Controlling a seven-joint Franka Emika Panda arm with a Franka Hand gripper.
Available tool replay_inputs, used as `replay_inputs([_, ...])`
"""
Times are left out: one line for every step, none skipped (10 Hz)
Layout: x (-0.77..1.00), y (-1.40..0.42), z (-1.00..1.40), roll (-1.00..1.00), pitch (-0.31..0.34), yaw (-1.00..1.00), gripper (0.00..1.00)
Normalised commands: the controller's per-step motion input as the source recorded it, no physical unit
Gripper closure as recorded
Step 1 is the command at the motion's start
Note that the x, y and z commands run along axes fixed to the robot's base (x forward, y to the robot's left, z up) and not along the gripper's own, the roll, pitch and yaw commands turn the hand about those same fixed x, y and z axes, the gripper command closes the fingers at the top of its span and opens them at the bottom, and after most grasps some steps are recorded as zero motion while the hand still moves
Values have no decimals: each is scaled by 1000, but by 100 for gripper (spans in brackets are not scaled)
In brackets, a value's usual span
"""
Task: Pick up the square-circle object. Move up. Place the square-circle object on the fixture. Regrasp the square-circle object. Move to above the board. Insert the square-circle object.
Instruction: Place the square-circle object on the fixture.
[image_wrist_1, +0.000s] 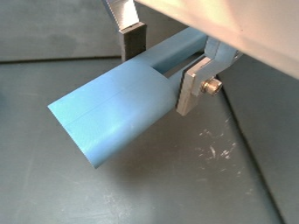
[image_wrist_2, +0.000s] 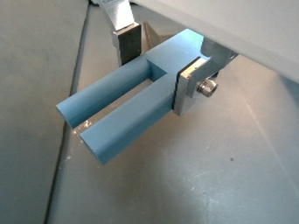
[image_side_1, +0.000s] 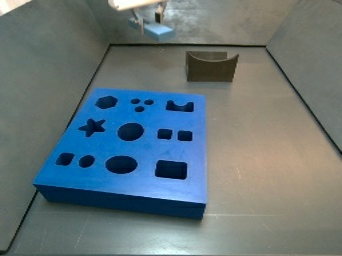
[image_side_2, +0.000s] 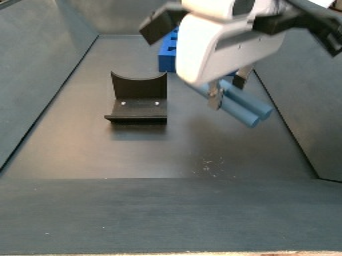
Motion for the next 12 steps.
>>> replay_inputs([-14,-6,1000,-10,26,-1,100])
replay_inputs([-17,-7,1000,-12,29,-2,100])
replay_inputs([-18,-8,970,-15,33,-2,100])
replay_inputs([-15,-7,812,-17,40,-2,100])
replay_inputs([-8,-5,651,-20,45,-3,100])
replay_inputs([0,-3,491,-24,53,-3,100])
replay_inputs([10,0,275,-29,68,-4,100])
replay_inputs([1000,-28,400,-96,-3,-1000,100])
replay_inputs([1000,-22,331,-99,3,-1000,100])
replay_inputs([1000,-7,294,-115,23,-1000,100])
replay_inputs([1000,1,232,-136,38,-1000,100])
replay_inputs([1000,7,180,-156,51,-1000,100])
